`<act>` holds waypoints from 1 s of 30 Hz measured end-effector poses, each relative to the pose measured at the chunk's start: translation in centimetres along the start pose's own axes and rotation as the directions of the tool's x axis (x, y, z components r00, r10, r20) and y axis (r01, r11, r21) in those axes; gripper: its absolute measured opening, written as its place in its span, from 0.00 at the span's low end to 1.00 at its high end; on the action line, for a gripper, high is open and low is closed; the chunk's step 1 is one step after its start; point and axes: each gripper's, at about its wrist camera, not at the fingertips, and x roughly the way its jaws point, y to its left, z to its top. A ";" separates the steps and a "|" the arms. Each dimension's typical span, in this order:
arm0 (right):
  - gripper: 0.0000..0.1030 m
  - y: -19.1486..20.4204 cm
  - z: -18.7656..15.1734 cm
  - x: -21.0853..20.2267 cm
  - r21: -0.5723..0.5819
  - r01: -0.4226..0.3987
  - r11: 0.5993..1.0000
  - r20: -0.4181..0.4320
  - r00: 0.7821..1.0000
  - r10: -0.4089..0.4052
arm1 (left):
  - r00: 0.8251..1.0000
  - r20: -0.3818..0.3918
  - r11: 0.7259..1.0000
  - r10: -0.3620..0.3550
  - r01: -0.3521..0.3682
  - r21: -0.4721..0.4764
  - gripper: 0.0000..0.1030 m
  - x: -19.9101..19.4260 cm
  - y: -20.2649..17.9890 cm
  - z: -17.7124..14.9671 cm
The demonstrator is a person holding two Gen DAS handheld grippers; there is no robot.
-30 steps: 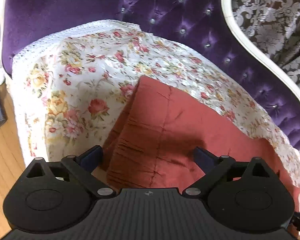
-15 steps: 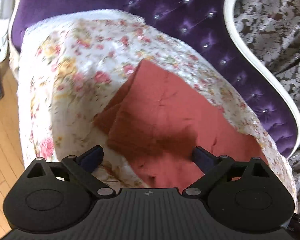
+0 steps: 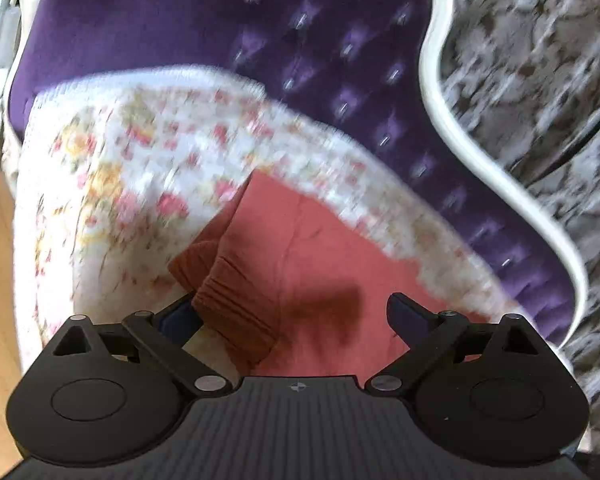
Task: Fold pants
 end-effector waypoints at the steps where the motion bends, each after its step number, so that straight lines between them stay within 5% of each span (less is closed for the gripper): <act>1: 0.40 0.0 0.0 0.0 -0.003 -0.001 1.000 0.000 1.000 0.001 | 1.000 -0.026 0.999 -0.012 0.011 -0.034 0.95 0.4 0.6 0.0; 5: 0.40 0.1 0.1 -0.1 -0.009 -0.003 1.000 -0.003 1.000 0.003 | 0.998 -0.009 0.987 -0.067 0.065 -0.147 0.95 0.7 2.7 0.4; 12: 0.40 0.3 0.2 0.1 -0.032 0.005 0.999 -0.009 1.000 -0.005 | 0.983 0.077 0.986 -0.167 0.168 -0.008 0.95 0.5 0.3 1.2; 16: 0.40 0.2 0.2 0.1 -0.030 0.003 1.000 -0.011 1.000 -0.004 | 0.998 -0.045 0.999 -0.047 0.047 -0.006 0.95 2.0 0.8 0.8; 20: 0.40 0.3 0.3 0.2 -0.041 0.005 0.999 -0.012 1.000 -0.005 | 0.997 -0.042 0.996 -0.068 0.065 -0.066 0.93 2.1 1.0 1.5; 21: 0.40 0.3 0.3 0.2 -0.044 0.005 0.999 -0.011 1.000 -0.005 | 0.997 -0.013 0.996 -0.078 0.078 -0.051 0.84 1.8 0.4 1.7; 23: 0.40 0.4 0.3 0.1 -0.045 0.001 0.999 -0.010 1.000 -0.002 | 0.996 0.055 0.997 -0.071 0.069 0.038 0.49 0.8 -1.4 1.8; 25: 0.40 0.3 0.2 0.0 -0.039 -0.007 0.999 -0.005 1.000 0.007 | 0.995 0.086 0.990 -0.050 0.037 0.138 0.33 -0.1 -3.9 2.0; 30: 0.39 -0.4 0.1 -0.2 0.018 -0.039 0.999 0.008 0.999 0.039 | 0.989 0.120 0.960 -0.081 0.045 0.276 0.28 -2.0 -10.0 2.1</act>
